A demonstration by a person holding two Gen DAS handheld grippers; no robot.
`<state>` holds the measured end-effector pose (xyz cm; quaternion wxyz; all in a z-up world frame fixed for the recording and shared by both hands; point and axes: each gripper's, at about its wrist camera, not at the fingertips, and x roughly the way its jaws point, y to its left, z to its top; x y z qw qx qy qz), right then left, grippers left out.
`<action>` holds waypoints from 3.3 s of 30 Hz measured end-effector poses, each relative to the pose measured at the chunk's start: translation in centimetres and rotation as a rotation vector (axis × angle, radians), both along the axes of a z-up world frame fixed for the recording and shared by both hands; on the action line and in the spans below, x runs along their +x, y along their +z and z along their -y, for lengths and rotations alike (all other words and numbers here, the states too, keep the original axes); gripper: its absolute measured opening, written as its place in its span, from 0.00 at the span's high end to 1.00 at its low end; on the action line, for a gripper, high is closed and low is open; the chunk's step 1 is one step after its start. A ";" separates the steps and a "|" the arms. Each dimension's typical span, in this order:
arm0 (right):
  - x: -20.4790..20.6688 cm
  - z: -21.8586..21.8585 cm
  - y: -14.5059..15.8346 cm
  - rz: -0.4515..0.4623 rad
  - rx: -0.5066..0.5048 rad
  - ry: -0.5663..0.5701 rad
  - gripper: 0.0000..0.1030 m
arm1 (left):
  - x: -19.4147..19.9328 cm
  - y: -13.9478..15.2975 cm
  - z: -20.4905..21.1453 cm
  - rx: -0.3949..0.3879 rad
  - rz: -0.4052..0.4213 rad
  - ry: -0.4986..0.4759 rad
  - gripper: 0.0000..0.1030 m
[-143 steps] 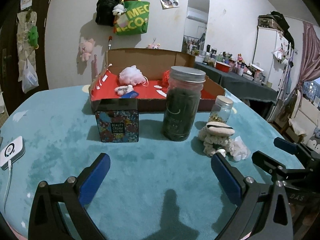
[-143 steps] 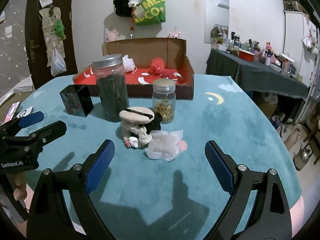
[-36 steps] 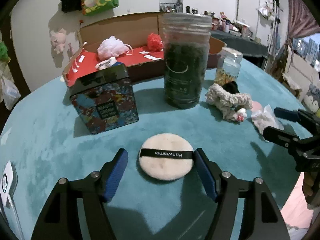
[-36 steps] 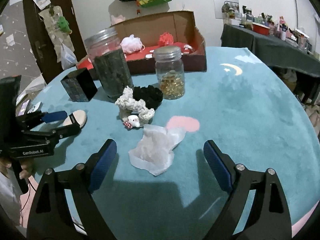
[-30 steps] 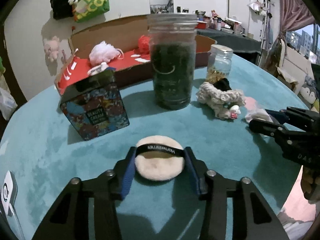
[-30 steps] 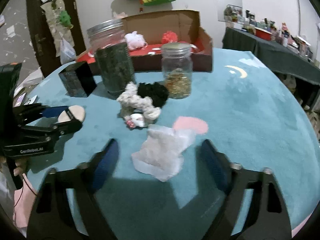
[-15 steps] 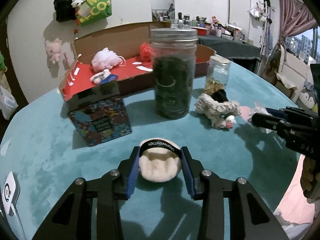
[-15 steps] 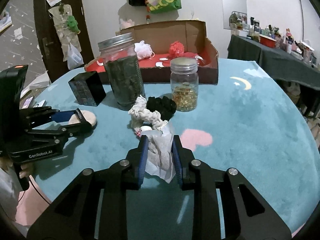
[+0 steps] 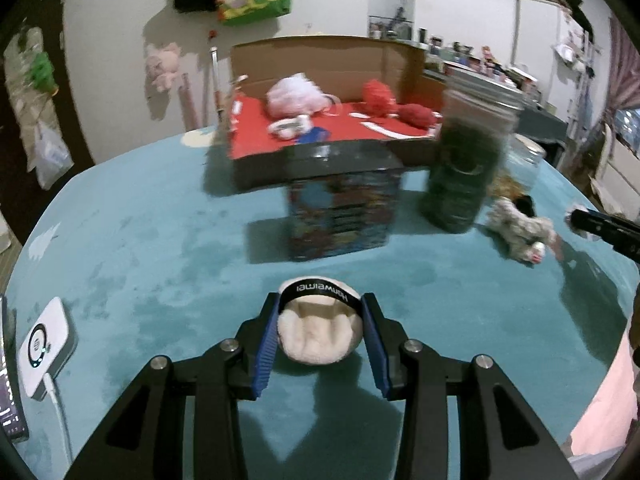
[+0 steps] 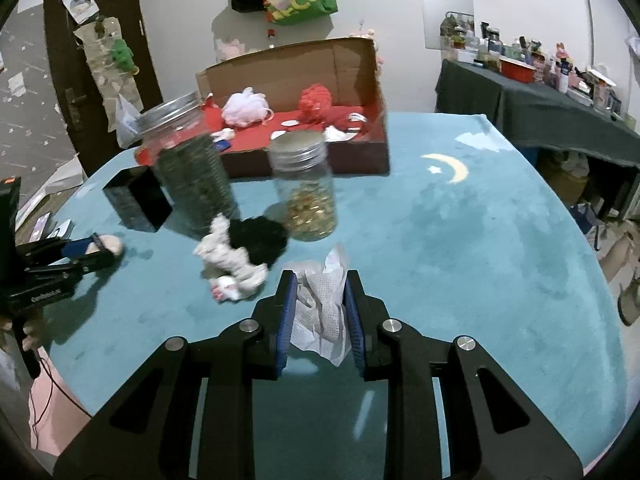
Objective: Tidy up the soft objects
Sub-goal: 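Carry the powder puff and white tissue toward the box with both tools, then lower the powder puff with the left tool while the right lowers the tissue into the box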
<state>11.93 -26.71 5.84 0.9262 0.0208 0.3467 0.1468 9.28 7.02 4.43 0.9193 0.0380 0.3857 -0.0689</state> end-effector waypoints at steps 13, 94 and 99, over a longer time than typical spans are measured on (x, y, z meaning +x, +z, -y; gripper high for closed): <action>4.3 2.0 0.5 -0.037 -0.025 0.035 0.78 | 3.0 0.5 -3.7 0.019 -0.008 0.020 0.59; 35.5 -12.6 0.0 -0.456 -0.091 0.296 0.76 | 32.2 0.4 10.0 0.088 -0.318 -0.307 0.47; 35.0 -12.8 0.0 -0.453 -0.104 0.297 0.74 | 32.2 0.0 9.2 0.077 -0.318 -0.301 0.45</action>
